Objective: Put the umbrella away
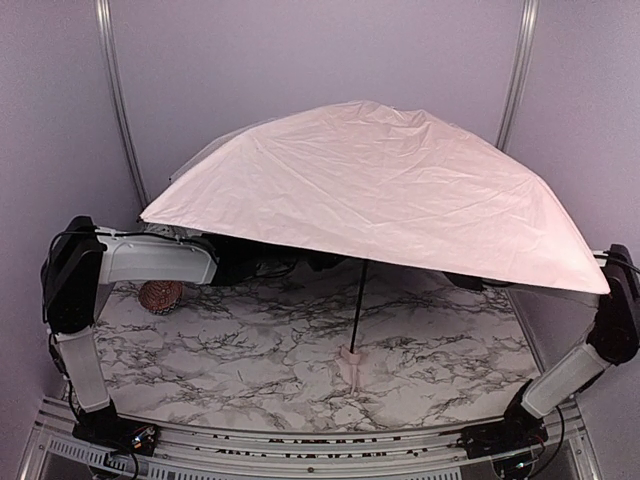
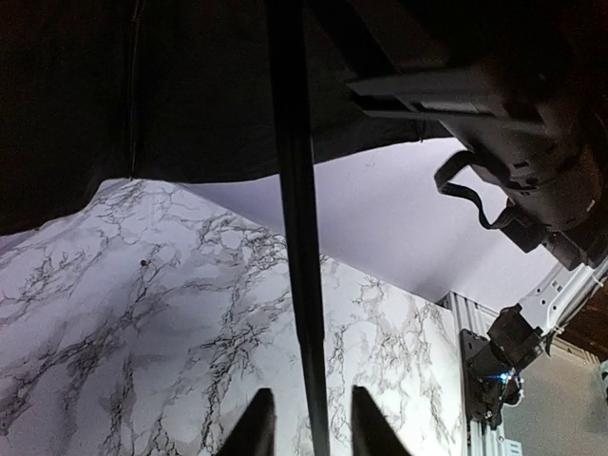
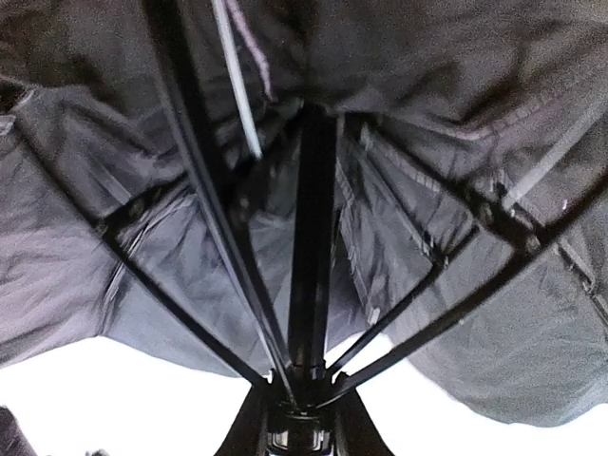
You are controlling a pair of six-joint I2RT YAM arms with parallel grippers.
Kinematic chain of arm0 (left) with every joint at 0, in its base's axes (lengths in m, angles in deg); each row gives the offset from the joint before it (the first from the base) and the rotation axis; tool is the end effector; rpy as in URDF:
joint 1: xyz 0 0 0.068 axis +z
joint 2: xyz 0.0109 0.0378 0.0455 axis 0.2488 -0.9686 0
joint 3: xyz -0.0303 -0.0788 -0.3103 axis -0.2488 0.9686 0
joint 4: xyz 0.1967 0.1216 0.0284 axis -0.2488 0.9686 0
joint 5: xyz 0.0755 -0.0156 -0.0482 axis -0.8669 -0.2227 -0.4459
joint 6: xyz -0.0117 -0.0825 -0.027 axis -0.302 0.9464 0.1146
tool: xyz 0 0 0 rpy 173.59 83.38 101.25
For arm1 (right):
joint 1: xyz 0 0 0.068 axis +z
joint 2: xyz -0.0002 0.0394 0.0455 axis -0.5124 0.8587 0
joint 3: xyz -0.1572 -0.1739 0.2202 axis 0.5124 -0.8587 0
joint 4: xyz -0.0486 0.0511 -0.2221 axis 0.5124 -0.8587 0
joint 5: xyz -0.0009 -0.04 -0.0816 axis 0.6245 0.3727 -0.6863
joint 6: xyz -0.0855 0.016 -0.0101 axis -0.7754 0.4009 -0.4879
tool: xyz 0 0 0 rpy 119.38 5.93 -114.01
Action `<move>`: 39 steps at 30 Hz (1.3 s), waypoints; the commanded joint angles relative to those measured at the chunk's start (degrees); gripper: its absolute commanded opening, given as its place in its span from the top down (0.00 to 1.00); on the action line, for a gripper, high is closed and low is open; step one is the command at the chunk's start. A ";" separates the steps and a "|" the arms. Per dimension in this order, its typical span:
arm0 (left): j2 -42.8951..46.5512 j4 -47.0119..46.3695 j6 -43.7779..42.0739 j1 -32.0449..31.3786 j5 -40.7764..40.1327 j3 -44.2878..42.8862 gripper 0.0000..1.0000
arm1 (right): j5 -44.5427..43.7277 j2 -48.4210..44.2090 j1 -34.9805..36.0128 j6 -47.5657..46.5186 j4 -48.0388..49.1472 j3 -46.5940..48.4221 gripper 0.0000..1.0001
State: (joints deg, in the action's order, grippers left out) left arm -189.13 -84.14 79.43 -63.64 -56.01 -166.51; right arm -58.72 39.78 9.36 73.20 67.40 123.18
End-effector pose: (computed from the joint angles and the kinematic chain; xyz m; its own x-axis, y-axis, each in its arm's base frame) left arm 0.2842 -0.3829 0.3483 -0.2788 -0.0392 -0.9596 0.9289 0.2427 -0.2798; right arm 0.2774 0.2152 0.4302 0.0970 0.4052 -0.9091 -0.5381 0.7897 0.2946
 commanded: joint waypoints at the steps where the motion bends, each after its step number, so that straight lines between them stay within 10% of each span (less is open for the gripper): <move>1: 2.45 -3.91 -2.29 0.28 -3.34 4.22 0.65 | -0.83 3.37 -1.55 -1.38 15.42 7.12 1.00; 11: 0.56 -4.30 -3.59 0.47 -8.52 7.39 0.37 | 0.91 3.19 -0.67 0.79 12.00 14.31 1.00; 29: -1.84 -9.29 -0.67 0.24 -7.01 9.25 1.00 | 5.01 1.55 -0.43 0.55 7.77 16.31 1.00; 39: 2.75 -11.81 -0.97 0.45 -10.85 5.01 1.00 | 7.82 -0.16 0.32 -1.78 -1.40 8.15 0.98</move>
State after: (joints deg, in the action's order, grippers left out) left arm -190.13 -90.37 74.90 -64.55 -61.80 -157.04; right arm -54.74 40.87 8.42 72.00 71.22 134.54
